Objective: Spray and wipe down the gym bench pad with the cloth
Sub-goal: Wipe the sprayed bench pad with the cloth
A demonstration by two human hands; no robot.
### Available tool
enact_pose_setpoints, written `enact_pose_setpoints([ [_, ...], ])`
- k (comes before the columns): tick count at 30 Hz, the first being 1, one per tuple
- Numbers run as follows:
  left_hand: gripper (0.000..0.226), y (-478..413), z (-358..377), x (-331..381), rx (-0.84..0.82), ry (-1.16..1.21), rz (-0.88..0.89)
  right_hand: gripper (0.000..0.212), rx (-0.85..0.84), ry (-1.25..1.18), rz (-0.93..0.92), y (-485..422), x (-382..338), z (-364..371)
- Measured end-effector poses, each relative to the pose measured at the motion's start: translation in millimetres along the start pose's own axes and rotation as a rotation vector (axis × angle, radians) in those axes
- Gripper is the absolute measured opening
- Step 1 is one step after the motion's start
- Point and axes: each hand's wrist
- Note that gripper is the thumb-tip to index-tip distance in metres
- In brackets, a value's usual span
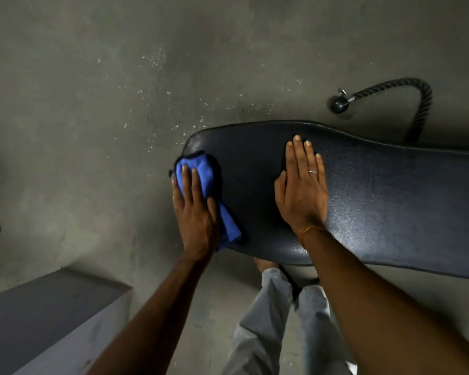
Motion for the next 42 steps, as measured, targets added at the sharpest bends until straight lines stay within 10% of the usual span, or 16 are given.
enact_pose_setpoints([
  [11,0.068,-142.5,-9.3,38.4,-0.067,-0.043,-0.008,0.062,0.009,0.028,0.000,0.4,0.0,4.6],
  [27,0.060,16.4,0.8,4.1,0.154,0.169,-0.183,0.059,0.054,-0.026,-0.038,1.8,4.0,8.6],
  [42,0.071,-34.9,30.8,113.1,-0.076,-0.198,0.212,0.049,0.364,-1.052,0.265,14.2,24.8,-3.6],
])
Point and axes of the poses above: each hand's wrist, its own y-axis away from the middle knuckle, its own z-axis out of the palm, x = y × z, and after that the axes turned 2 degrees about -z, right-handed
